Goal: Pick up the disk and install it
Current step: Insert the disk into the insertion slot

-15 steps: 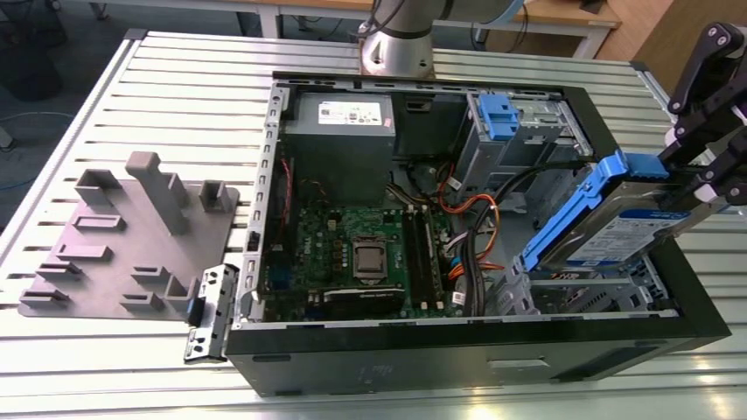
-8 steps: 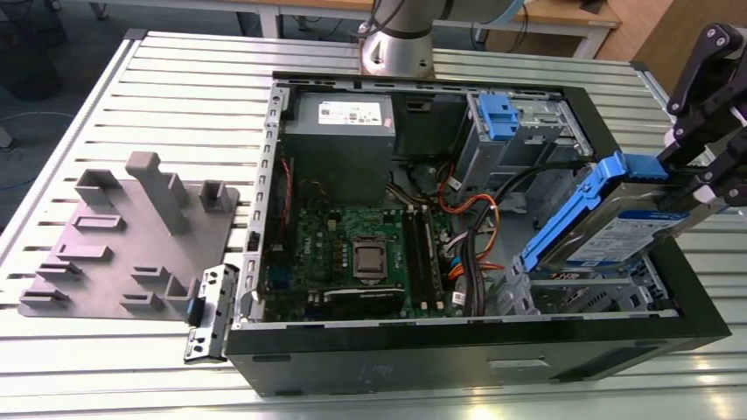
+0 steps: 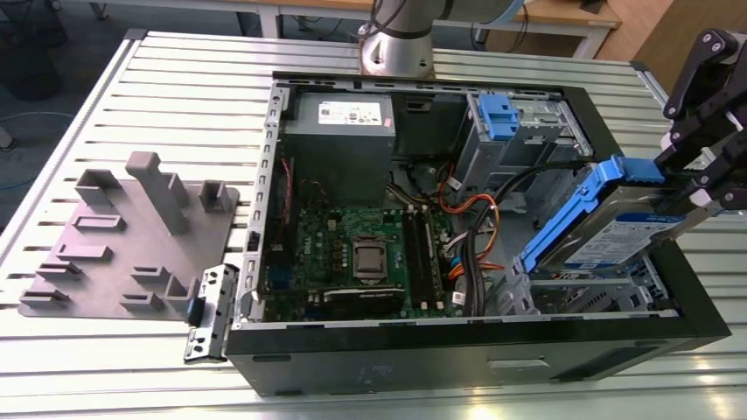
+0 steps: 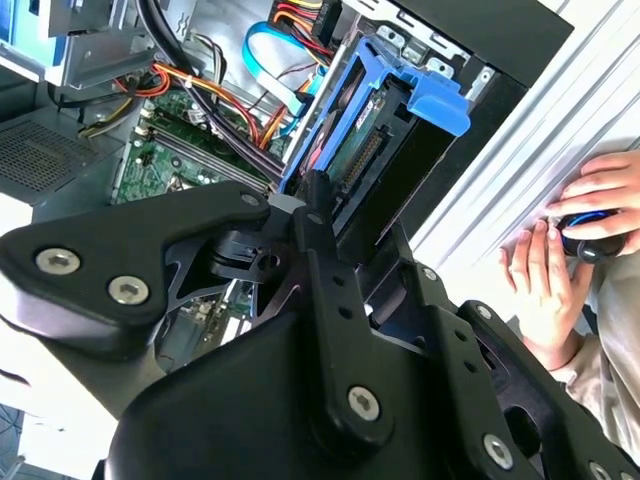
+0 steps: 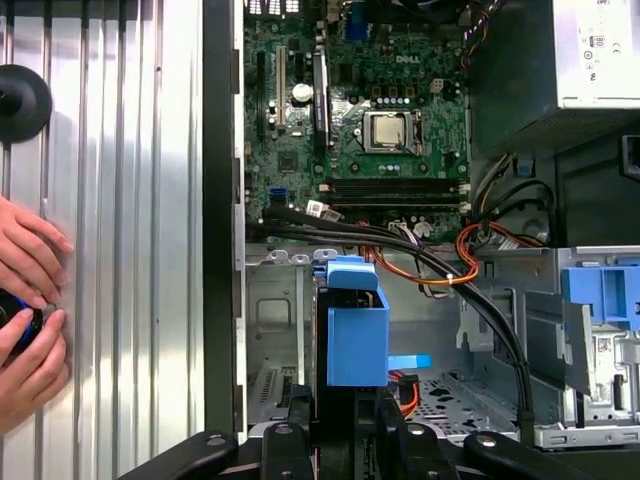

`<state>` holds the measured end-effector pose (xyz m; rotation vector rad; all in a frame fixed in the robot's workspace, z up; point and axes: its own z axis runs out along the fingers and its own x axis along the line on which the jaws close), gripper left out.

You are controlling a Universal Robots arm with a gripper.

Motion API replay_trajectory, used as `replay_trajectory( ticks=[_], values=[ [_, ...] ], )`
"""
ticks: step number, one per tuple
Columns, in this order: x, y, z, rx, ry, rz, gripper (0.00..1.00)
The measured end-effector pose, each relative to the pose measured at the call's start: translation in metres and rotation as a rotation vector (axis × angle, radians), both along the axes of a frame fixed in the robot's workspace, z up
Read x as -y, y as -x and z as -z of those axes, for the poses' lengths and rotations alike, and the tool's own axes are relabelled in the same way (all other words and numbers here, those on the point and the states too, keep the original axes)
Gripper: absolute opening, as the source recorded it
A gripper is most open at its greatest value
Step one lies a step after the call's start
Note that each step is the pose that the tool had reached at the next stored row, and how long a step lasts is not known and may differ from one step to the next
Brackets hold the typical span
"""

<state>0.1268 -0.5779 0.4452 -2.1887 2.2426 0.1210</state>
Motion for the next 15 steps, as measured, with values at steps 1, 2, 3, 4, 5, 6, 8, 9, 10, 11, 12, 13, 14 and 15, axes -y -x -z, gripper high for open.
replay_trajectory(
  ticks=[1,2,3,4,5,6,8,9,10,11,12,13,14,15],
  values=[
    [0.0000,0.0000,0.0016,0.0000,0.0000,0.000,0.35],
    [0.0001,0.0000,0.0031,0.0000,0.0000,0.000,0.35],
    [0.0001,0.0000,0.0046,0.0000,-0.0001,0.000,0.35],
    [0.0002,0.0000,0.0061,0.0000,-0.0002,-0.001,0.35],
    [0.0003,0.0000,0.0078,-0.0001,-0.0003,-0.001,0.35],
    [0.0004,0.0000,0.0094,-0.0001,-0.0002,-0.001,0.35],
    [0.0006,0.0000,0.0130,0.0000,-0.0003,-0.001,0.35],
    [0.0008,0.0000,0.0147,0.0000,-0.0001,-0.001,0.35],
    [0.0009,0.0000,0.0165,0.0000,0.0000,-0.001,0.35],
    [0.0010,0.0000,0.0183,0.0000,-0.0001,-0.002,0.35],
    [0.0012,0.0000,0.0201,0.0000,-0.0001,-0.002,0.35],
    [0.0013,0.0000,0.0220,0.0000,-0.0002,-0.002,0.35],
    [0.0015,0.0000,0.0237,0.0000,-0.0001,-0.002,0.35],
    [0.0016,0.0000,0.0257,0.0000,-0.0001,-0.002,0.35]
  ],
)
